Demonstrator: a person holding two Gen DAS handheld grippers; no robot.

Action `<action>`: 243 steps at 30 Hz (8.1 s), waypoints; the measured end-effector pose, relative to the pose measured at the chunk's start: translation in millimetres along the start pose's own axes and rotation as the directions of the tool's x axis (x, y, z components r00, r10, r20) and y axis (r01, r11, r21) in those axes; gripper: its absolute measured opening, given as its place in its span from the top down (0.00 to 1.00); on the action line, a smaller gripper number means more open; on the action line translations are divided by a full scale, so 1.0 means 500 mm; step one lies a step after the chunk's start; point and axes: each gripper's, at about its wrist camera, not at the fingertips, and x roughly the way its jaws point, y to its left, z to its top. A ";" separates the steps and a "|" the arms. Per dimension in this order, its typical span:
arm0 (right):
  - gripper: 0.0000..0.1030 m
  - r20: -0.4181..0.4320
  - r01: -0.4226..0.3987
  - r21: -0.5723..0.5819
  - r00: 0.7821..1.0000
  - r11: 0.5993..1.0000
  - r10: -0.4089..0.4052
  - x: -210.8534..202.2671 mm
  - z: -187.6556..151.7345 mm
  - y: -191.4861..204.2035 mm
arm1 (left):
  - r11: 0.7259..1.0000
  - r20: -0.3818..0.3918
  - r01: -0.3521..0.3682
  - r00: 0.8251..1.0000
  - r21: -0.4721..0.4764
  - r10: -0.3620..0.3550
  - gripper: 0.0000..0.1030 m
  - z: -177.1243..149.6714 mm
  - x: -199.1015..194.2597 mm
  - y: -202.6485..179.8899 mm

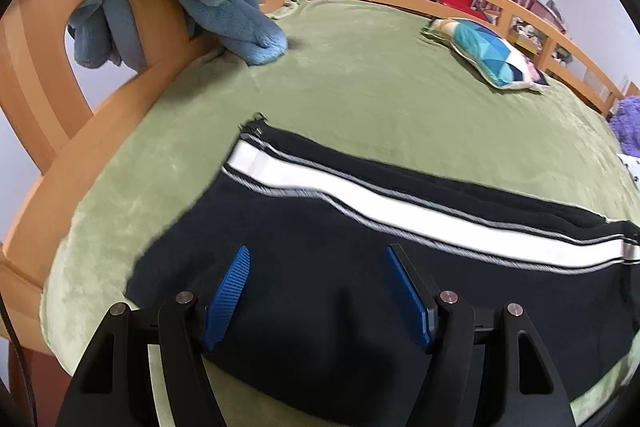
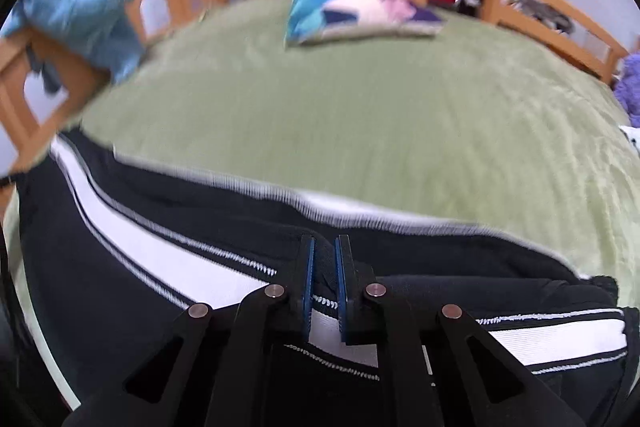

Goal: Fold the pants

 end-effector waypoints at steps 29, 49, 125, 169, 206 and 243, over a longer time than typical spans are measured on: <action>0.46 -0.036 0.259 0.251 0.965 0.933 -0.259 -0.009 -0.047 0.014 | 0.995 0.074 0.097 0.993 -0.029 -0.094 0.83 0.208 0.163 0.113; 0.42 -0.051 0.270 0.332 0.962 0.904 -0.269 -0.108 -0.085 0.055 | 0.999 0.019 0.017 1.000 -0.035 -0.016 0.36 0.086 0.018 0.165; 0.53 0.278 -0.046 0.621 0.946 0.782 -0.165 -0.351 -0.279 -0.462 | 0.988 -0.059 -0.060 0.997 -0.143 0.052 0.38 -0.047 -0.051 -0.063; 0.96 -0.066 -0.017 -0.135 0.998 0.991 0.008 0.050 0.003 0.085 | 0.968 0.040 0.229 0.971 0.098 -0.234 0.38 0.068 0.028 -0.189; 0.97 0.014 -0.078 -0.081 0.997 0.994 0.079 0.026 0.021 0.058 | 0.973 0.023 0.195 0.980 0.127 -0.199 0.38 0.061 0.043 -0.194; 0.62 -0.053 0.228 0.064 0.973 0.972 -0.225 0.036 0.012 -0.005 | 0.996 -0.037 -0.086 0.996 0.003 0.086 0.66 0.171 0.259 0.036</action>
